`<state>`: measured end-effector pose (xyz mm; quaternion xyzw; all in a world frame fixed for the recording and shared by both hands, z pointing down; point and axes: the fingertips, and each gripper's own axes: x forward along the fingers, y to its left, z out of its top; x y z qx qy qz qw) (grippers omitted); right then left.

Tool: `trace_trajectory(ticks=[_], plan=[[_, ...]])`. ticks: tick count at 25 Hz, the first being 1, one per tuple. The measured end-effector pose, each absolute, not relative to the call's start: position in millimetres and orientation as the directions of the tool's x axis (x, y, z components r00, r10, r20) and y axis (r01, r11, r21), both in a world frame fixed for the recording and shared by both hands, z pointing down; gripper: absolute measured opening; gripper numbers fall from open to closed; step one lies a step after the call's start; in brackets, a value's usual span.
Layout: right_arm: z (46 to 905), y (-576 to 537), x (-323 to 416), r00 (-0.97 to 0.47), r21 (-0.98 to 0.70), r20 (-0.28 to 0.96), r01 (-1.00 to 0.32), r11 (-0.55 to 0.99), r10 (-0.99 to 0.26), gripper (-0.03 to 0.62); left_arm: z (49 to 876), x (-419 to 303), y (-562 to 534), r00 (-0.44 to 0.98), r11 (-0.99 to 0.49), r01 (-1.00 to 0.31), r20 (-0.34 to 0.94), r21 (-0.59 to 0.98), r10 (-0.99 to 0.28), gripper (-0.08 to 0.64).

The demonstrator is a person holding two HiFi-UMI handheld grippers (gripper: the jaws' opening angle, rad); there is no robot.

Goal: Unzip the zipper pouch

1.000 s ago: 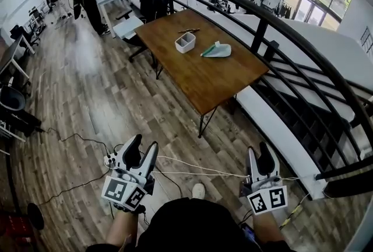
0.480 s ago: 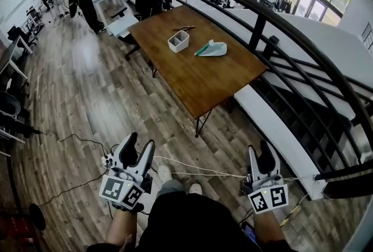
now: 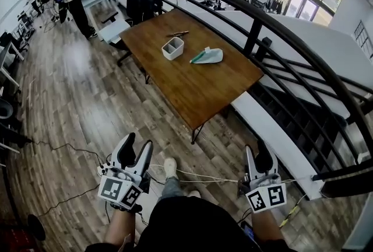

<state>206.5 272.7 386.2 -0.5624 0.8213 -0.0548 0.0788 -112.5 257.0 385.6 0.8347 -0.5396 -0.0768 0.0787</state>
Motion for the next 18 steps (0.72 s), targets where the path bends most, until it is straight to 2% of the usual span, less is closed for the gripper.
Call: trace_trajectory(ticks=[18], plan=[[386, 160, 162, -0.332, -0.152, -0.053, -0.929, 0.337, -0.942, 0.169, 389, -152, 140, 0.440, -0.436, -0.877, -0.029, 0.201, -0.898, 0.227]])
